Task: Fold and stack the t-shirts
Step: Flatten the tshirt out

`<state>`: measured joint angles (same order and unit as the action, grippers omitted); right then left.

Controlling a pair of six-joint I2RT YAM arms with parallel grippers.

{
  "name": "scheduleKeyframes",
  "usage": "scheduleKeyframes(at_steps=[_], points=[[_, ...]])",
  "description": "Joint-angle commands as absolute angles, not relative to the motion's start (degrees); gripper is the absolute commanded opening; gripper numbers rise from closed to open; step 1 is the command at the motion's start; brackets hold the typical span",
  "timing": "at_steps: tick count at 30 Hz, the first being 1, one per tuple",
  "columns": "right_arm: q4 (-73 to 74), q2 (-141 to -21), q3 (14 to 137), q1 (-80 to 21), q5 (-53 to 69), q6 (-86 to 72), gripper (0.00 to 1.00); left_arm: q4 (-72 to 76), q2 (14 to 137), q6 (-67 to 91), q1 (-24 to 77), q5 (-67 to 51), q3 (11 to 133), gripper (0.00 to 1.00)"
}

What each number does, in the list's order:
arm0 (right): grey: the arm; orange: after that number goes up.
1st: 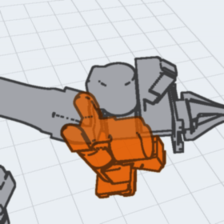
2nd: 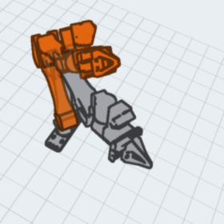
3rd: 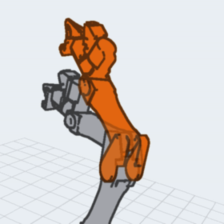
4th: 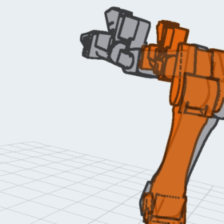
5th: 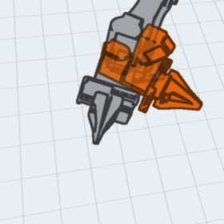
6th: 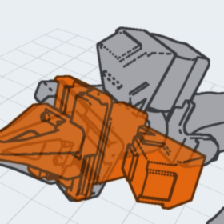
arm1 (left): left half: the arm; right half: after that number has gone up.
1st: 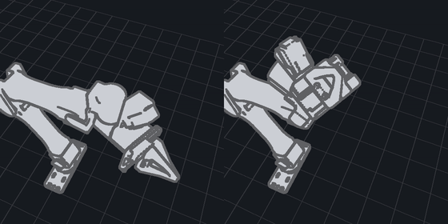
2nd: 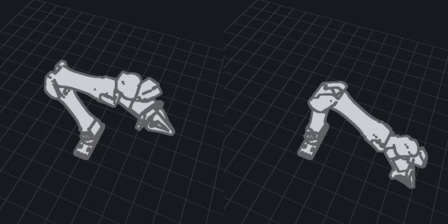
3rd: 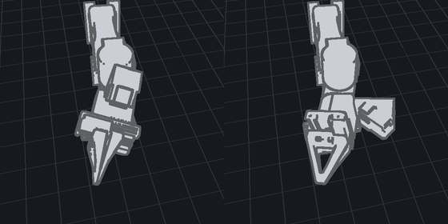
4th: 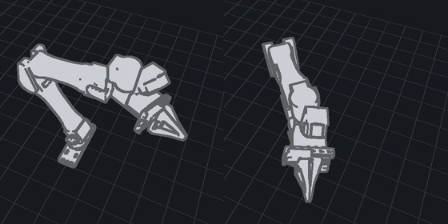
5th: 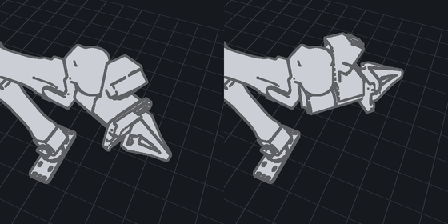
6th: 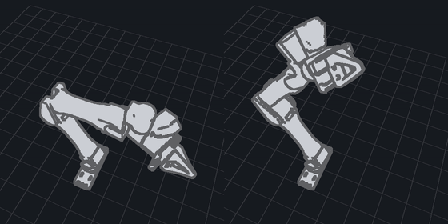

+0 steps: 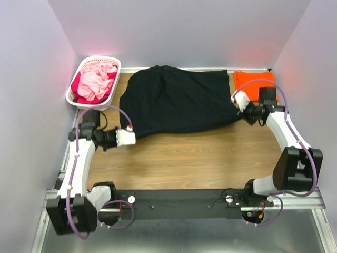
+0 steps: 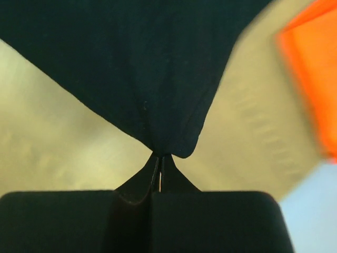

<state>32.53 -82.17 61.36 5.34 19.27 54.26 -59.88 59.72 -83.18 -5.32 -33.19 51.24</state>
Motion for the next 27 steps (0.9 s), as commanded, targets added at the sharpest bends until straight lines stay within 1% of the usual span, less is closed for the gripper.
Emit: scheduleKeyframes(at_steps=[1,5,6,7,8,10,11,12,14,16,18,19,21,22,23,25,26,27], points=[[41.13,-78.85,53.02,5.8,14.07,63.62,0.01,-63.63,54.15,-89.47,-0.28,-24.88,46.15,0.0],[43.06,-76.56,48.79,5.8,12.75,65.82,0.0,-64.25,52.48,-88.59,2.9,-23.99,44.73,0.0],[43.59,-76.2,48.34,5.8,12.48,66.09,0.01,-64.34,52.3,-88.42,3.6,-24.17,45.17,0.11],[44.12,-75.85,48.08,5.8,12.31,66.35,0.07,-64.34,51.86,-88.16,4.47,-24.34,45.35,0.18],[45.34,-75.33,47.82,5.8,11.78,66.97,0.27,-64.42,50.81,-87.72,6.83,-24.52,45.53,0.3],[46.49,-74.62,47.64,5.8,11.25,67.85,0.54,-64.42,49.05,-87.71,9.39,-24.35,45.7,0.38],[46.67,-74.18,47.64,5.8,11.08,68.2,0.8,-64.42,46.69,-87.8,10.88,-23.74,45.62,0.41],[47.02,-73.83,47.81,5.8,10.9,68.29,0.84,-64.42,45.45,-88.32,12.12,-23.3,45.62,0.41],[47.81,-73.3,49.12,5.8,11.25,67.59,0.85,-64.34,42.2,-89.55,14.93,-22.06,45.61,0.42],[49.3,-74.53,52.27,5.8,12.99,65.41,0.85,-63.99,41.57,-90.52,15.64,-21.8,46.66,0.41],[50.62,-76.63,55.27,5.8,15.11,62.86,0.84,-61.98,43.49,-88.15,15.64,-22.23,47.46,0.39],[51.32,-79.42,56.76,5.8,16.16,59.88,0.83,-60.74,47.51,-83.54,15.64,-22.41,48.42,0.36],[53.43,-83.21,61.42,5.8,18.8,56.79,0.76,-58.19,52.71,-79.12,15.64,-23.55,50.44,0.32],[54.39,-85.06,62.83,5.8,19.33,54.43,0.73,-57.05,58.22,-74.23,15.73,-24.77,51.15,0.32],[55.1,-89.17,64.41,5.71,19.77,52.93,0.67,-55.82,61.06,-71.57,15.91,-25.13,52.02,0.32],[57.47,-93.41,68.1,5.63,19.78,50.46,0.59,-51.52,66.24,-65.95,16.96,-25.14,54.4,0.33],[58.44,-96.47,69.16,5.63,18.82,48.62,0.51,-48.11,71.05,-60.52,17.75,-23.31,54.93,0.33],[58.45,-97.72,69.26,5.71,18.2,47.82,0.48,-46.86,73.1,-58.47,17.93,-22.33,55.45,0.33]])
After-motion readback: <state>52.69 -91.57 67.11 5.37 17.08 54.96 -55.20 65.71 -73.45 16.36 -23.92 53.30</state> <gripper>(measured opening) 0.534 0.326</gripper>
